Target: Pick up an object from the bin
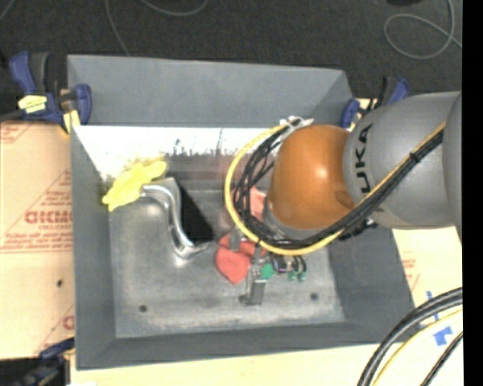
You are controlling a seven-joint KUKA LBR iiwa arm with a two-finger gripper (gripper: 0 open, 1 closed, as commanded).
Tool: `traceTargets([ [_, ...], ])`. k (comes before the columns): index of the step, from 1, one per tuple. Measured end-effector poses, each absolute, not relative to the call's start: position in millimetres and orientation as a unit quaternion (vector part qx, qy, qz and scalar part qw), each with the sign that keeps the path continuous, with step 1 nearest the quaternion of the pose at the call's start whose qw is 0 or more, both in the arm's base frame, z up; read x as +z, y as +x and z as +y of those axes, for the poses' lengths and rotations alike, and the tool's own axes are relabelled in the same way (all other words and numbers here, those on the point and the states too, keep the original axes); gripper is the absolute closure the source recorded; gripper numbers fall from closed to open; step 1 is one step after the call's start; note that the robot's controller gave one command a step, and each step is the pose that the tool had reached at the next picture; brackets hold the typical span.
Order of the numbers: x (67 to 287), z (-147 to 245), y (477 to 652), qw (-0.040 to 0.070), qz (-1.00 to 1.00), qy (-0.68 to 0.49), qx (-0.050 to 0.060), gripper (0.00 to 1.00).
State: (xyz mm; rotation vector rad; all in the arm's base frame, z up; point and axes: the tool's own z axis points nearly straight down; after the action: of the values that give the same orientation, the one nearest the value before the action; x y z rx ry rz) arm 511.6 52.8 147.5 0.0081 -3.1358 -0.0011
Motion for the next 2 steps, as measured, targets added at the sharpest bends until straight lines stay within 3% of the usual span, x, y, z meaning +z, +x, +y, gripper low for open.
traceTargets([
  [1, 151.6, 52.6, 513.6, -0.001, -1.000, 0.002, -0.001, 0.00],
  [2, 139.1, 51.0, 525.7, -0.002, -1.000, 0.021, 0.000, 0.00],
])
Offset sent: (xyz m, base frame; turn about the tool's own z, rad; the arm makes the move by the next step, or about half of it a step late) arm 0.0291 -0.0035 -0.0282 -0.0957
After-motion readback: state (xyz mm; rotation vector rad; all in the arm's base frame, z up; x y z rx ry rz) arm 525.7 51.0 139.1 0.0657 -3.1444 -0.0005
